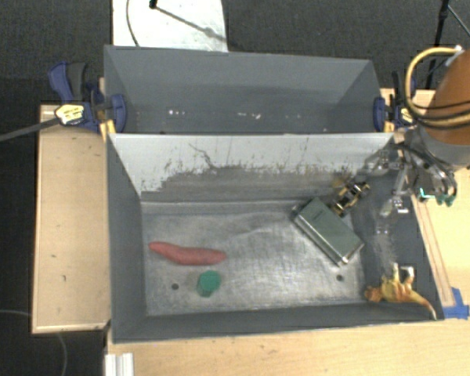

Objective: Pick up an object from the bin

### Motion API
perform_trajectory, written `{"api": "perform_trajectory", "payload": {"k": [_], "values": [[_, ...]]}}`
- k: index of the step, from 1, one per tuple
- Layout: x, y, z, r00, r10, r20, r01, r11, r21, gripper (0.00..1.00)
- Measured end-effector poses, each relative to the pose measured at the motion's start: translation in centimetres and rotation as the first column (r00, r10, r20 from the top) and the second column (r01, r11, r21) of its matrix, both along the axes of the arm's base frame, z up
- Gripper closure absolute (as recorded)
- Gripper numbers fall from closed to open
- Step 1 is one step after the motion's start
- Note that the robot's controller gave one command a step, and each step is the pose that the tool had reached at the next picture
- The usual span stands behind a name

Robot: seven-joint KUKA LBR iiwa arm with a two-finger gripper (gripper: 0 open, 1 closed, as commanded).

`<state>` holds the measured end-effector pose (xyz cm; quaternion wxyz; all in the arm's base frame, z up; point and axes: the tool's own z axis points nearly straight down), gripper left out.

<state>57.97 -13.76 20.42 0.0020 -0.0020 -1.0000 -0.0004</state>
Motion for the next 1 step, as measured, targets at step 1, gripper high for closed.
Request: {"api": "perform_trajectory", "payload": {"k": [1], "values": [[0.18, 0.06, 0.45, 1.000, 0.003, 0.008, -0.003, 1.000, -0.002, 0.00]]}}
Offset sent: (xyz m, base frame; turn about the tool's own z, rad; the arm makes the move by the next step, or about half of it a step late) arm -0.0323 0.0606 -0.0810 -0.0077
